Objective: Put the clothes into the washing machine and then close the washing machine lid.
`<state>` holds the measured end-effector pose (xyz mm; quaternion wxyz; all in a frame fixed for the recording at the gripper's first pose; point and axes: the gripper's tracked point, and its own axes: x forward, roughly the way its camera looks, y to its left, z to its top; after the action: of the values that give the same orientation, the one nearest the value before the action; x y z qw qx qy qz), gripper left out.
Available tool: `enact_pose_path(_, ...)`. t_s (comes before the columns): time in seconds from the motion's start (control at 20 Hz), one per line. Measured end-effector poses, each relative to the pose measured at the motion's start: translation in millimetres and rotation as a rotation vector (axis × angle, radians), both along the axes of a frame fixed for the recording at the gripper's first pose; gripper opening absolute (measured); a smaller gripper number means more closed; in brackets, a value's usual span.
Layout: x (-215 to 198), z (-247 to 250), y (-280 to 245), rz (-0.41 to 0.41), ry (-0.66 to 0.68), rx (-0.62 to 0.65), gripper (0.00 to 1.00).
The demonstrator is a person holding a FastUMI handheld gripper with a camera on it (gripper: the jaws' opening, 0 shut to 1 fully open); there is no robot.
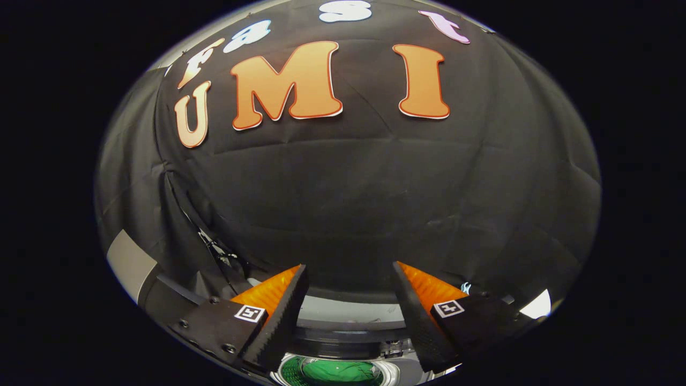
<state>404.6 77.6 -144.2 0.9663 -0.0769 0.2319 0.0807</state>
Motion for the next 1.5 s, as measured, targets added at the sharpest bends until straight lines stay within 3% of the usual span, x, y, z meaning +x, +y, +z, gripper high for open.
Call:
enact_pose_path(0.9,-97,-4,-18,-0.001,-0.027,0.019,0.98)
enact_pose_path(1.5,-159,-39,-29,-0.006,0.054,0.006,0.98)
